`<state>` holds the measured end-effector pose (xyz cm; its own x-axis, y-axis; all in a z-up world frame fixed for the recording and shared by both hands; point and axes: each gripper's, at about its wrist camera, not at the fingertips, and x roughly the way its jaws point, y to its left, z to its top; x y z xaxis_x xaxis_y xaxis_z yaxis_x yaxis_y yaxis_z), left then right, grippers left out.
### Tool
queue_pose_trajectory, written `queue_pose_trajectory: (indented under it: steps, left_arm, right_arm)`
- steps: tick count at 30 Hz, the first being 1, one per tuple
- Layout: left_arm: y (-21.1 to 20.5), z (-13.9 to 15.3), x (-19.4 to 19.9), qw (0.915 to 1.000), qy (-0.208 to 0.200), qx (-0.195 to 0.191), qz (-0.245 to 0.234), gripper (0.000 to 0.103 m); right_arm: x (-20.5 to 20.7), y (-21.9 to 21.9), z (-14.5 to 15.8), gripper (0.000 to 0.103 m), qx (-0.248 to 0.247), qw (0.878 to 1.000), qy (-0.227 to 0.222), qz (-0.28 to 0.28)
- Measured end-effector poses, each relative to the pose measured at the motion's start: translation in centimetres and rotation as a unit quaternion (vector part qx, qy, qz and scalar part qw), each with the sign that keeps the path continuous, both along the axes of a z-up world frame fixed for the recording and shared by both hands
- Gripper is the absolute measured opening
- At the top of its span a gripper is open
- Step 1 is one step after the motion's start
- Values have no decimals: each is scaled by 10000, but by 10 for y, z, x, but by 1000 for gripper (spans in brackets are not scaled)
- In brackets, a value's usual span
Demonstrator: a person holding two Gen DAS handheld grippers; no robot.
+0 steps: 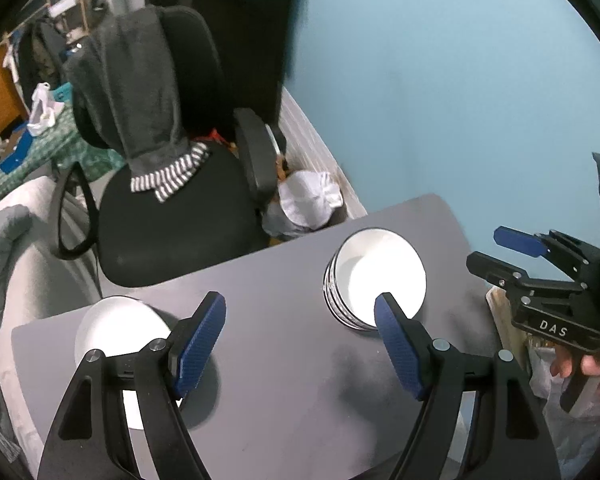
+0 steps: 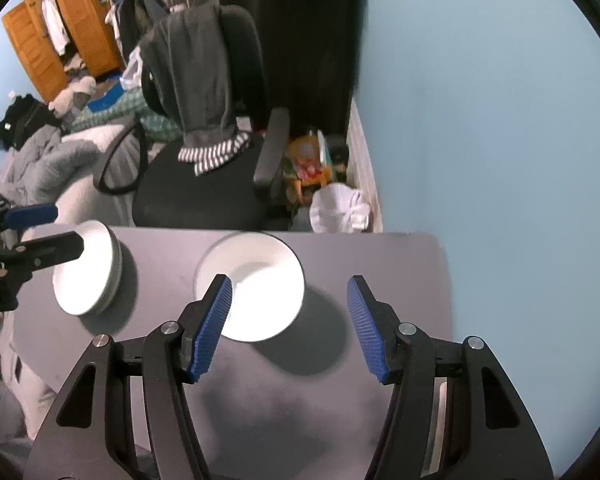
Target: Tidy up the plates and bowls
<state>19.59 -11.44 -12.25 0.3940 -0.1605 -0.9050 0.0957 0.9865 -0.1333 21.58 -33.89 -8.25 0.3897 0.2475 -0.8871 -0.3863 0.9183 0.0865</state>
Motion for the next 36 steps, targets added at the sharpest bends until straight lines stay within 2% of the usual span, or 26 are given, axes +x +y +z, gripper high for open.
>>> queue_pose_trajectory:
  steps: [8, 16, 25, 32, 36]
  left_arm:
    - [-19, -48, 32, 9987, 507, -48, -4, 78]
    - [-31, -84, 50, 9962, 865, -52, -48, 78]
    - [-38, -116, 67, 9905, 1358, -207, -72, 78]
    - [-38, -134, 76, 9849, 1644, -542, -72, 78]
    - [-35, -143, 80, 9804, 1799, -795, -77, 78]
  right_arm:
    - [24, -13, -38, 59, -105, 9977, 637, 189]
    - [47, -15, -86, 59, -99, 9887, 1456, 333]
    - [60, -9, -117, 59, 247, 9775, 2044, 453]
    - [64, -11, -136, 59, 618, 9673, 2414, 474]
    - [67, -15, -141, 59, 1041, 9596, 2579, 430]
